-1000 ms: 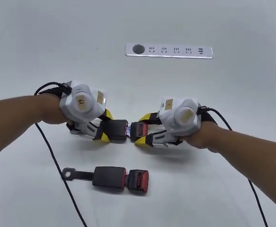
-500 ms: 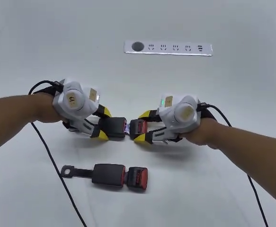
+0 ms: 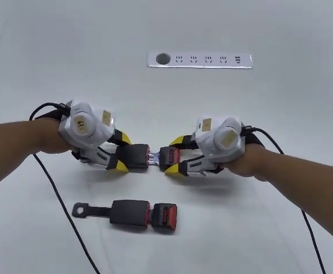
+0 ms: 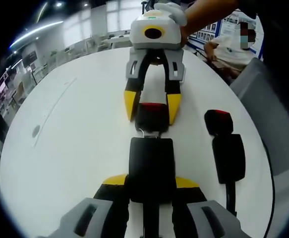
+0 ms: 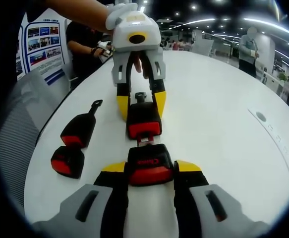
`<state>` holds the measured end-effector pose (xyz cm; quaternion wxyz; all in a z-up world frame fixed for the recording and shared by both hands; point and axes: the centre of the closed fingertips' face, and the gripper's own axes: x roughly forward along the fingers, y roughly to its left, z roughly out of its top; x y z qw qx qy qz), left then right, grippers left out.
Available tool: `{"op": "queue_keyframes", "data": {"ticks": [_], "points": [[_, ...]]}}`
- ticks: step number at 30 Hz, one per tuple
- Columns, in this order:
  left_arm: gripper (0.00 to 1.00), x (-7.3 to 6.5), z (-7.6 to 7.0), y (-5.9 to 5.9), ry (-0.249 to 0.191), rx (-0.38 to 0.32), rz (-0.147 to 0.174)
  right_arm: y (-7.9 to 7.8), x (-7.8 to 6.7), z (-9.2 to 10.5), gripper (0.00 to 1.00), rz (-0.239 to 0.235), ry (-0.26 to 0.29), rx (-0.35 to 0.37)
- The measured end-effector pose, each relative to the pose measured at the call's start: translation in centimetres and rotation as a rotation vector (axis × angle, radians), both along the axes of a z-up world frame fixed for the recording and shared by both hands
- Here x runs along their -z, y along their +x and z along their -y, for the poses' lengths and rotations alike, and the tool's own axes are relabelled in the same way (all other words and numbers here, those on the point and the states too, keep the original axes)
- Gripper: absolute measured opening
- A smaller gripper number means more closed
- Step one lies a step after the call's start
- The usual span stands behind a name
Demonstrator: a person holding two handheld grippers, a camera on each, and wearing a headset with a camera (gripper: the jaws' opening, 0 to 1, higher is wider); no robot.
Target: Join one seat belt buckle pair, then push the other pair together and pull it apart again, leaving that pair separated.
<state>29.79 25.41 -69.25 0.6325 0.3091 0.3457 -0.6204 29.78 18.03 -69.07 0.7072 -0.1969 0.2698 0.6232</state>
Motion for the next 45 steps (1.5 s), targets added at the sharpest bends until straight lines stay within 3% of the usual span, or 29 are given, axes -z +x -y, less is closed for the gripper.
{"op": "queue_keyframes", "data": {"ticks": [27, 45], "points": [[0.33, -0.2, 0.1, -0.3, 0.001, 0.002, -0.004, -1.1, 0.0, 5.1, 0.35, 0.000, -0.001, 0.036], [0.33, -0.2, 0.1, -0.3, 0.001, 0.005, -0.007, -1.0, 0.2, 8.3, 0.35, -0.003, -0.012, 0.044]]}}
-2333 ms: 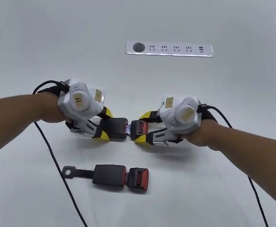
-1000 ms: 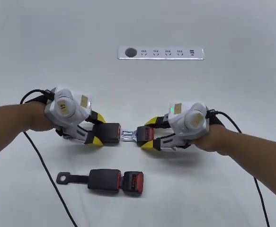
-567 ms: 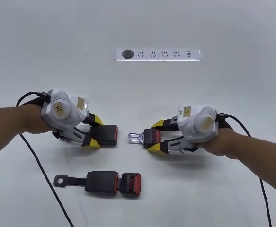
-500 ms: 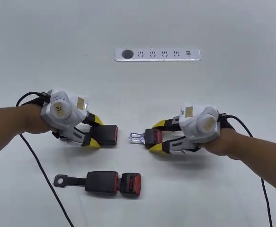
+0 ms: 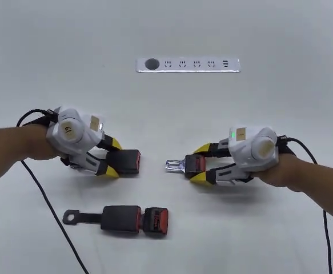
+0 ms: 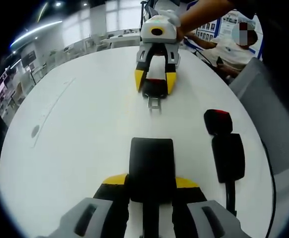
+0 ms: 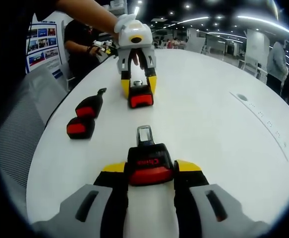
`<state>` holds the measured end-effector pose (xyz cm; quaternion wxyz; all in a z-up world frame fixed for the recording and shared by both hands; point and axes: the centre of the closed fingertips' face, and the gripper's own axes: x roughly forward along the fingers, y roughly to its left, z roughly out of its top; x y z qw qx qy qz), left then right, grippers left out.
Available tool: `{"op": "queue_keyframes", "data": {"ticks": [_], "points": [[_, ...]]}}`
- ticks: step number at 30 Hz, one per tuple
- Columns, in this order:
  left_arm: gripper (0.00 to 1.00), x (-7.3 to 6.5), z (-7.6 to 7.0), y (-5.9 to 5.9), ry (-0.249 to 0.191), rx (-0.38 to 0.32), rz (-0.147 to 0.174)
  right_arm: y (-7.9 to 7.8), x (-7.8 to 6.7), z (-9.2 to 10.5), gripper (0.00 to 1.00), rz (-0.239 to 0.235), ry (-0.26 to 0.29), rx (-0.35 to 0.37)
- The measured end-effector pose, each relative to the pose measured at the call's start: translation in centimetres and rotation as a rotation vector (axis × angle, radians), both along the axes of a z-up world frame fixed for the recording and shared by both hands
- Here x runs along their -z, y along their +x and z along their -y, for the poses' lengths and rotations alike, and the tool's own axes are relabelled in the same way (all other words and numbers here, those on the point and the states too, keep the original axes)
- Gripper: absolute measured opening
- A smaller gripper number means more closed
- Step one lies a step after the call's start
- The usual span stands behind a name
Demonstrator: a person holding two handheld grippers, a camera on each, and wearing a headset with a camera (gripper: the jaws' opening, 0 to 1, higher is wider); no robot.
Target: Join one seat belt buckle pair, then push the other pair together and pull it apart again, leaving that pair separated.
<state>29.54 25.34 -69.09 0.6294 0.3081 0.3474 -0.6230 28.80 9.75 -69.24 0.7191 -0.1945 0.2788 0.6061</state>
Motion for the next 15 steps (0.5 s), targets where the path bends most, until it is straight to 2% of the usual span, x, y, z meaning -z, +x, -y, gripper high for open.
{"op": "queue_keyframes", "data": {"ticks": [15], "points": [[0.34, 0.0, 0.0, 0.0, 0.000, -0.004, -0.002, 0.0, -0.3, 3.1, 0.35, -0.002, -0.023, 0.025]]}}
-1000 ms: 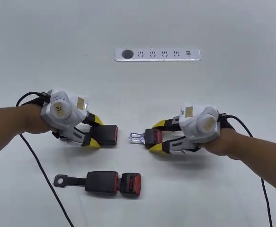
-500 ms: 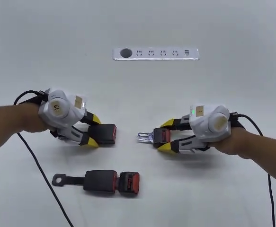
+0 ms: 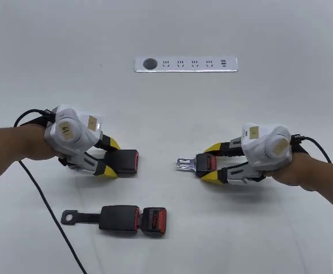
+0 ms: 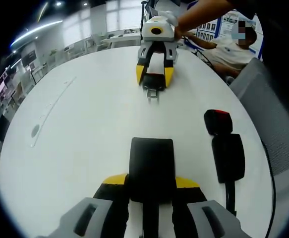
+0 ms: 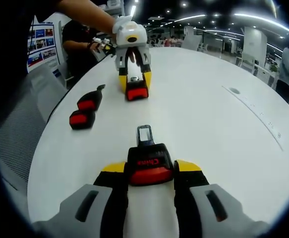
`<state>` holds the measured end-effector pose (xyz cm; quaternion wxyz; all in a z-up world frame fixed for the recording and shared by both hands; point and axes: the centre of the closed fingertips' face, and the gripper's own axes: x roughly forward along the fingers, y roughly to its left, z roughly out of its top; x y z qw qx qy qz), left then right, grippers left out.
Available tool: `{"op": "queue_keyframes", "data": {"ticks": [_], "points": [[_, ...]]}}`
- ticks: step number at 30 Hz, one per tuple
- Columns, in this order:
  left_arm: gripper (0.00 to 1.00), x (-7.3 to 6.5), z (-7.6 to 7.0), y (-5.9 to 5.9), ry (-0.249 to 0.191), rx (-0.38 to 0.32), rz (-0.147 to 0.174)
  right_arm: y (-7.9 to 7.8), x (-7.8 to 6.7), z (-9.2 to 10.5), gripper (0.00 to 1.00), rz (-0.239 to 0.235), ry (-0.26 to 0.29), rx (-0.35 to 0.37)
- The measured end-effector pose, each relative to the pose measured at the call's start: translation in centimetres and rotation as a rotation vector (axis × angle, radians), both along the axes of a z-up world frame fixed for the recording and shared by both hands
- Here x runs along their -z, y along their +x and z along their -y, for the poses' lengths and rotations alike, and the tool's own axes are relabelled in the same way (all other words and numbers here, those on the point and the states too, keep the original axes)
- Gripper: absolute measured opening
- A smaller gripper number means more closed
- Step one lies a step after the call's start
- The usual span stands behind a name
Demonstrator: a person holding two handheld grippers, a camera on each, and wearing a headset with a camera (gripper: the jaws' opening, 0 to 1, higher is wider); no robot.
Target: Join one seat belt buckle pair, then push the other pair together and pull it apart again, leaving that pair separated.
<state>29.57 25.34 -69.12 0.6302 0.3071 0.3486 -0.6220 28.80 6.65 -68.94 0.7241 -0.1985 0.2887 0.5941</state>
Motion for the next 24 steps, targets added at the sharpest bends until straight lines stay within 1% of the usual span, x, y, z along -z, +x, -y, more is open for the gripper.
{"op": "queue_keyframes", "data": {"ticks": [5, 15, 16, 21, 22, 24], "points": [[0.34, -0.15, 0.08, -0.06, 0.001, 0.000, 0.000, 0.13, 0.00, 0.98, 0.35, -0.003, -0.007, 0.008], [0.34, -0.02, -0.05, 0.07, 0.007, -0.004, 0.000, 0.02, -0.68, 0.51, 0.35, 0.000, -0.013, 0.008], [0.34, -0.02, -0.04, 0.07, 0.009, -0.006, -0.001, 0.04, -0.65, 0.45, 0.35, 0.006, -0.019, -0.001], [0.35, -0.06, 0.04, 0.06, 0.024, -0.021, -0.007, 0.28, -0.36, 0.52, 0.36, 0.006, -0.025, 0.010], [0.35, -0.10, 0.08, 0.08, 0.025, -0.034, -0.015, 0.34, -0.28, 0.52, 0.36, 0.005, -0.026, 0.013], [0.37, -0.33, 0.43, -0.19, 0.011, -0.095, -0.070, 0.46, -0.21, 0.49, 0.36, 0.010, -0.039, 0.018]]}}
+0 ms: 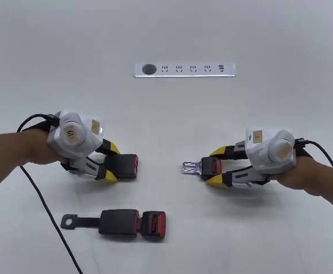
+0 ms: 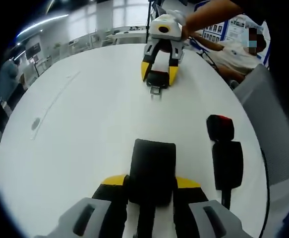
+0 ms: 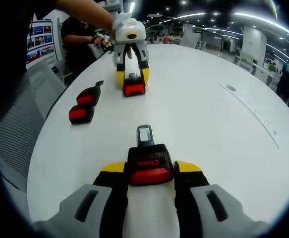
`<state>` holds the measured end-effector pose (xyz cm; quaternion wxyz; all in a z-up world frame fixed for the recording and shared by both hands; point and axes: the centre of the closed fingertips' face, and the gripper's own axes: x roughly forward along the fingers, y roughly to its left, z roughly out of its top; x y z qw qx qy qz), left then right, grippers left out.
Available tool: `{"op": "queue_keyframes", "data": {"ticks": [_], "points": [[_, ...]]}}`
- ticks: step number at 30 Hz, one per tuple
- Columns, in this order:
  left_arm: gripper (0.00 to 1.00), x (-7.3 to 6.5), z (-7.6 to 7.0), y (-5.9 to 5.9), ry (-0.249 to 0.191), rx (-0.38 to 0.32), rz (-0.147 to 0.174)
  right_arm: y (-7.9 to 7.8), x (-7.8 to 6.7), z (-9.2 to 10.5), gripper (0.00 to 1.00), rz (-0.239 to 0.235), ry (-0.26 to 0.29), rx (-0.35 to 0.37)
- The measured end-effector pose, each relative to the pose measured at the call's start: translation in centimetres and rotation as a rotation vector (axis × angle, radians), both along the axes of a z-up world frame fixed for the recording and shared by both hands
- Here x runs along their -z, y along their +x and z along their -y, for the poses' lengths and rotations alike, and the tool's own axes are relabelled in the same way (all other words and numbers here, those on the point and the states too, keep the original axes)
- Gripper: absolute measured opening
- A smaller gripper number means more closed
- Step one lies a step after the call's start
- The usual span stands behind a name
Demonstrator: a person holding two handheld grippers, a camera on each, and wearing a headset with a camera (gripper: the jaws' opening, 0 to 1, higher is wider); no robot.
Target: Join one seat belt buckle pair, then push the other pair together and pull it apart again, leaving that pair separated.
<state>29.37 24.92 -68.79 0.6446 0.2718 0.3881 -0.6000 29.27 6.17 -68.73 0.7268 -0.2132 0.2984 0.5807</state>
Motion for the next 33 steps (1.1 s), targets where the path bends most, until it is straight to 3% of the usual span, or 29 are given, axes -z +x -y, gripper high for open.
{"op": "queue_keyframes", "data": {"ticks": [1, 3, 4, 6, 9, 10, 11, 13, 15, 17, 18, 20, 22, 23, 25, 28, 30, 31, 33], "points": [[0.39, 0.0, 0.1, 0.0, -0.004, -0.012, -0.007, 0.0, 0.0, 0.0, 0.36, 0.001, -0.007, 0.005], [0.47, -0.2, 0.2, 0.3, -0.009, -0.037, 0.014, 0.1, 0.1, 0.2, 0.37, -0.004, -0.028, 0.050], [0.51, -0.4, 0.3, 0.4, -0.022, -0.053, 0.013, 0.0, 0.0, 0.2, 0.37, -0.008, -0.023, 0.061], [0.55, -1.0, 0.7, 0.5, -0.060, -0.108, 0.003, 0.5, -0.4, 0.4, 0.40, -0.045, 0.013, 0.151], [0.65, -1.8, 0.7, 1.4, -0.098, -0.188, 0.018, 1.8, -0.8, 1.0, 0.51, -0.004, 0.022, 0.220], [0.68, -1.9, 0.7, 1.5, -0.105, -0.201, 0.019, 1.6, -0.9, 0.8, 0.53, -0.006, 0.027, 0.225], [0.72, -2.1, 0.3, 1.9, -0.114, -0.257, 0.014, 1.7, -1.3, 0.7, 0.55, -0.014, 0.041, 0.255], [0.80, -2.2, -0.2, 2.2, -0.089, -0.326, 0.005, 2.6, -1.4, 1.3, 0.60, 0.032, 0.045, 0.311], [0.85, -2.8, -0.4, 3.0, -0.140, -0.383, 0.043, 2.7, -2.0, 1.6, 0.68, 0.043, 0.064, 0.366], [0.87, -3.7, -0.9, 3.1, -0.147, -0.433, 0.068, 2.9, -2.3, 2.0, 0.72, 0.055, 0.074, 0.422], [0.88, -3.9, -1.2, 3.2, -0.146, -0.458, 0.079, 2.9, -2.5, 2.2, 0.74, 0.067, 0.074, 0.444], [0.92, -4.7, -1.5, 3.3, -0.193, -0.541, 0.084, 2.8, -3.4, 2.4, 0.77, 0.092, 0.094, 0.512], [0.96, -5.6, -1.8, 3.1, -0.217, -0.592, 0.098, 2.9, -4.2, 2.8, 0.83, 0.123, 0.115, 0.565], [0.96, -5.9, -2.0, 2.8, -0.223, -0.606, 0.114, 2.6, -4.6, 2.8, 0.84, 0.118, 0.129, 0.585], [0.97, -6.0, -2.7, 2.3, -0.235, -0.648, 0.099, 2.2, -4.9, 2.9, 0.84, 0.110, 0.132, 0.600], [1.00, -6.7, -3.0, 1.4, -0.238, -0.690, 0.101, 1.8, -5.5, 3.5, 0.86, 0.148, 0.122, 0.633], [1.00, -7.3, -3.3, 1.1, -0.270, -0.727, 0.105, 1.2, -6.4, 3.6, 0.89, 0.161, 0.135, 0.658], [1.00, -7.7, -3.5, 0.9, -0.280, -0.750, 0.125, 0.8, -7.1, 3.7, 0.90, 0.175, 0.133, 0.669], [1.00, -8.5, -3.5, -0.1, -0.295, -0.766, 0.121, 0.2, -8.2, 3.7, 0.90, 0.185, 0.148, 0.688]]}}
